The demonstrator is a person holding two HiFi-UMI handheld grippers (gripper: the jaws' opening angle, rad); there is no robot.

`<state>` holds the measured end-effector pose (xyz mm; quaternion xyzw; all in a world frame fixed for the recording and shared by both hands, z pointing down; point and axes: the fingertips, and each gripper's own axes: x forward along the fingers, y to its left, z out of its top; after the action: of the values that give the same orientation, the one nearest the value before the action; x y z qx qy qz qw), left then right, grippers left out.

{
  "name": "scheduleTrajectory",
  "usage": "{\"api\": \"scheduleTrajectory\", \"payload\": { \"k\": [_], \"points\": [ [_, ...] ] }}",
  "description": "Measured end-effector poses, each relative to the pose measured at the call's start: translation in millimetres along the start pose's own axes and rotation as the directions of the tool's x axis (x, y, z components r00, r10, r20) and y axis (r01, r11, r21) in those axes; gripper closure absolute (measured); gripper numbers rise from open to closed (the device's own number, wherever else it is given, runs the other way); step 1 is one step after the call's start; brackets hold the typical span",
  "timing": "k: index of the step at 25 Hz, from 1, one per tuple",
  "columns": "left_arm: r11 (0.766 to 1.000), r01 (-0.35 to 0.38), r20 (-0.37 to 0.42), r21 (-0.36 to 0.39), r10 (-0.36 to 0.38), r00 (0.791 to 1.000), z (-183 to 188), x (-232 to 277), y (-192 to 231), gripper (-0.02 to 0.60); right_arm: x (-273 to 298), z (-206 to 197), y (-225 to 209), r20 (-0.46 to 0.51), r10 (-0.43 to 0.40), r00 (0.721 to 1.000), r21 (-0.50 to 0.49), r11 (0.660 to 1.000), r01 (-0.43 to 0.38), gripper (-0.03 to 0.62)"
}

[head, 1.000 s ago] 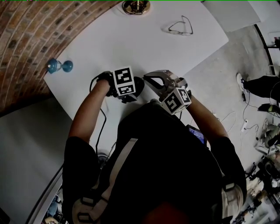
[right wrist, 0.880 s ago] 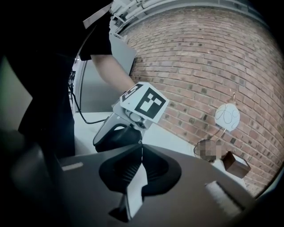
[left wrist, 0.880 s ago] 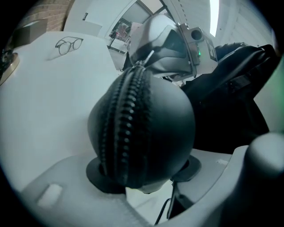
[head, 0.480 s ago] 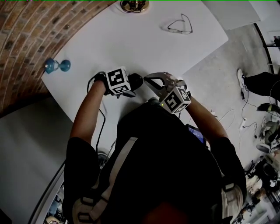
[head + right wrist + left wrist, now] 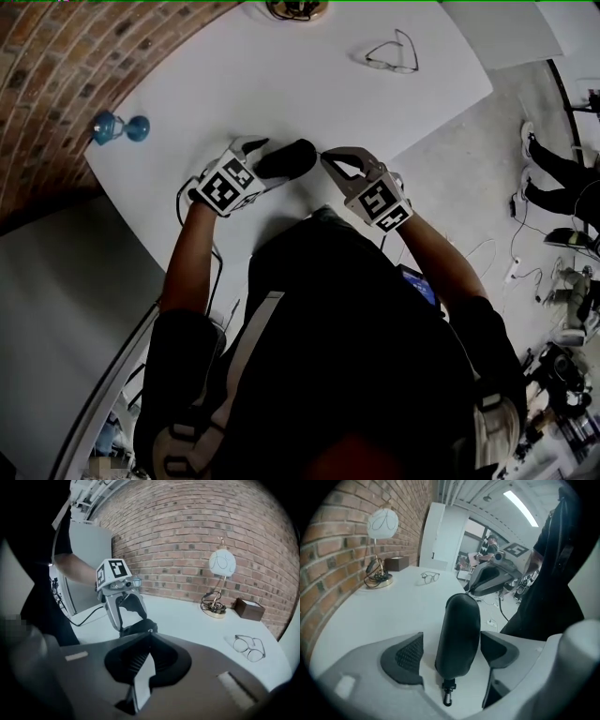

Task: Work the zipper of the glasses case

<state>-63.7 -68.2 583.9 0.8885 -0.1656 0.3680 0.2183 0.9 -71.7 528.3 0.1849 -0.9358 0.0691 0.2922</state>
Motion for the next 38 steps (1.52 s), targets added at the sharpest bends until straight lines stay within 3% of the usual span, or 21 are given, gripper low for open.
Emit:
{"api": "scheduleTrajectory", "payload": {
  "k": [4, 11, 14, 19, 25, 31, 35, 38],
  "points": [
    [0.996, -0.056, 0.051, 0.073, 0.053, 0.997, 21, 0, -13, 0.195, 2, -4, -3, -0.019, -0.010, 1.000, 0.047, 0.999, 0.010, 0.591],
    [0.981, -0.179, 0.150, 0.075, 0.166, 0.975, 41, -5, -29, 0.213, 2, -6, -6, -0.053, -0.018, 0.998, 0.152, 0.988, 0.026, 0.591],
    [0.973, -0.200, 0.146, 0.115, 0.182, 0.972, 45, -1, -40, 0.216, 1, -8, -5, -0.061, -0.018, 0.998, 0.211, 0.977, 0.030, 0.591],
    [0.968, -0.224, 0.115, 0.118, 0.211, 0.971, 39, 11, -44, 0.216, -1, -8, -3, -0.064, -0.016, 0.998, 0.255, 0.967, 0.032, 0.591],
    [0.942, -0.306, 0.111, 0.138, 0.292, 0.950, 38, 18, -38, 0.216, -5, -2, 9, -0.049, 0.005, 0.999, 0.325, 0.946, 0.011, 0.591],
    [0.911, -0.318, 0.060, 0.262, 0.314, 0.948, 33, 31, -37, 0.216, -7, 3, 26, -0.040, 0.035, 0.999, 0.307, 0.952, -0.021, 0.591],
    [0.879, -0.321, 0.042, 0.353, 0.327, 0.944, 32, 33, -33, 0.293, -8, -1, 26, -0.047, 0.047, 0.998, 0.334, 0.942, -0.028, 0.591],
    [0.870, -0.289, 0.020, 0.400, 0.307, 0.951, 28, 37, -35, 0.295, -7, -9, 27, -0.056, 0.059, 0.997, 0.367, 0.930, -0.034, 0.591]
  ]
}}
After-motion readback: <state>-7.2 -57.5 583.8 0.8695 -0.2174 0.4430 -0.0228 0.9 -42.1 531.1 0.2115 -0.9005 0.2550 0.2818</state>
